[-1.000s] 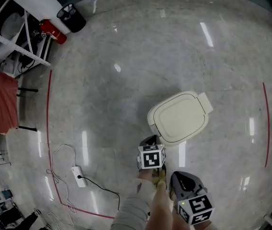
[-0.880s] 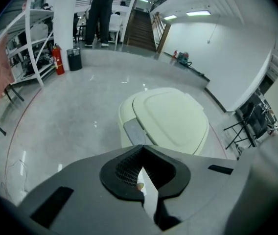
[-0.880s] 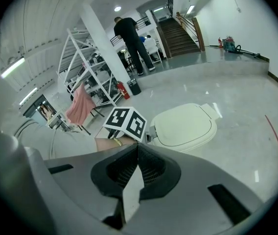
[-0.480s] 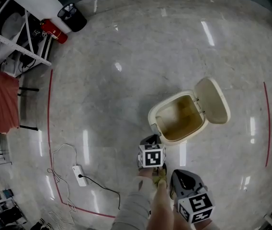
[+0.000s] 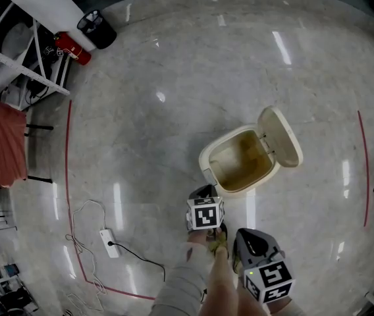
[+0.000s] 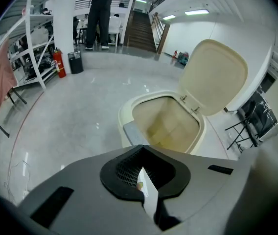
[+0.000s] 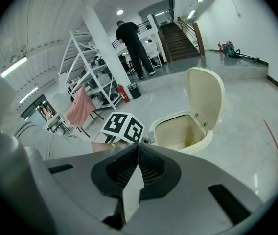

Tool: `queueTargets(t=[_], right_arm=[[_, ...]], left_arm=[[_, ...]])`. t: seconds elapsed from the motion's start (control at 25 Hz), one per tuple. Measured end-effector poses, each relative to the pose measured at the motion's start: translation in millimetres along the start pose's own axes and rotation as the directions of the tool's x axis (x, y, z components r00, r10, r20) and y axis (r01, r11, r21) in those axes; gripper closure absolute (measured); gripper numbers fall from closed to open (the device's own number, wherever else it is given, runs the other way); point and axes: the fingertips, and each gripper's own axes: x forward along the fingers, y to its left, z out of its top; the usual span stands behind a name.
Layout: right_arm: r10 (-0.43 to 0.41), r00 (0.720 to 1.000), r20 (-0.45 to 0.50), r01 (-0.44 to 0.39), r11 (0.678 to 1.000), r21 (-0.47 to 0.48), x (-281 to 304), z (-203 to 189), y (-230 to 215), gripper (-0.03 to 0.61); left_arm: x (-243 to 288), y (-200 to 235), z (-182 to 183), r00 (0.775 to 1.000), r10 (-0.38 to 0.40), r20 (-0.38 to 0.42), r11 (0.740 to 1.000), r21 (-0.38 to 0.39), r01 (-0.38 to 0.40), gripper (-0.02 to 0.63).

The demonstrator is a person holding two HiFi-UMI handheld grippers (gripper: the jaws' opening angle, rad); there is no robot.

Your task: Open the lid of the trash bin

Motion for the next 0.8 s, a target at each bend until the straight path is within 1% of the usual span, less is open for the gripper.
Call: queueTargets(t=[0.2,0.44,0.6,0.72,0.8], right_arm=[[-0.011,1.000,0.011,0.011,1.000,-0.014,-12,4,-5,0.576],[-0.008,1.000,0.027,0.009,0.999,-0.036,-28,10,-3,0.575],[-0.013,0.999,0.031,0.015,0.999,-0.038,-45,11,-4,0.575],[-0.029,0.998,0.052,0.031,0.998,-0.046,-59,20,-4,0.575],[-0.034,0.997,0.062,0.037,0.998,-0.049,-72,23,0,0.575]], left_arm=[[-23,-9,11,0.999,-0.002,0.041,1.000,0.010,0.002,0.609],[-69,-26,30,0.995,-0.014,0.099,1.000,-0.016,0.016,0.609],[-109,-42,27,0.994,-0.022,0.108,0.999,-0.035,0.026,0.609],[-141,-53,28,0.991,-0.029,0.134,0.998,-0.057,0.037,0.609],[-164,-61,24,0.989,-0.037,0.145,0.997,-0.058,0.046,0.609]])
